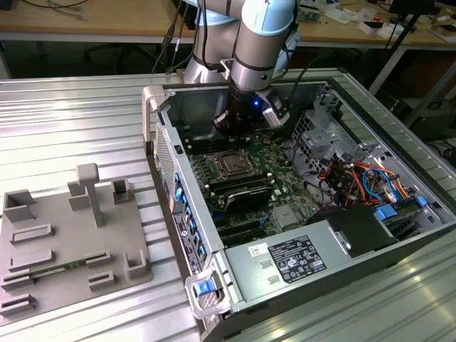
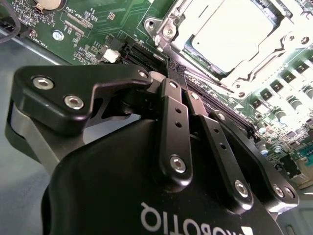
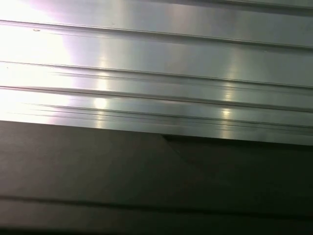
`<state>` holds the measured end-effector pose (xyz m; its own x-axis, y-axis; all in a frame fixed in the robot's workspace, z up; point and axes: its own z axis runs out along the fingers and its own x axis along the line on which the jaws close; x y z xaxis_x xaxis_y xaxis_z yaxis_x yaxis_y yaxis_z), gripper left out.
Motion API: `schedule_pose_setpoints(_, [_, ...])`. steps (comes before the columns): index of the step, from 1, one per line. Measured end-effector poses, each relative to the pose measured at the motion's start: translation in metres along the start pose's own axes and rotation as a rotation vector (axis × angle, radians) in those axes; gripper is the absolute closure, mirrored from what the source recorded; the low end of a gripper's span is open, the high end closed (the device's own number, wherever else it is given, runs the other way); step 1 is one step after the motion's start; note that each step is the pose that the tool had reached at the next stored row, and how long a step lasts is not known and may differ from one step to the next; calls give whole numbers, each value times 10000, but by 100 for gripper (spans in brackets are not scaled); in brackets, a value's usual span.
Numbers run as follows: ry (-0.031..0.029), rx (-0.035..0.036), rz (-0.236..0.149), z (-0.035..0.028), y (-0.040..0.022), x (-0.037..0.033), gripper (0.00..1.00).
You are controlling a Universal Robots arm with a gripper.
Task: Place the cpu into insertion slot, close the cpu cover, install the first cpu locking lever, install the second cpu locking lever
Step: 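Install the first cpu locking lever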
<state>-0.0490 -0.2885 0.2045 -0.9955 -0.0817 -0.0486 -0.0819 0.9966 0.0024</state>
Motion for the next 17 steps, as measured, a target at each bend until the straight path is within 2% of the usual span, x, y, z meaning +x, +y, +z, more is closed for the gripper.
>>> schedule_pose_setpoints(17, [-4,-5,2,5,-4,0,89])
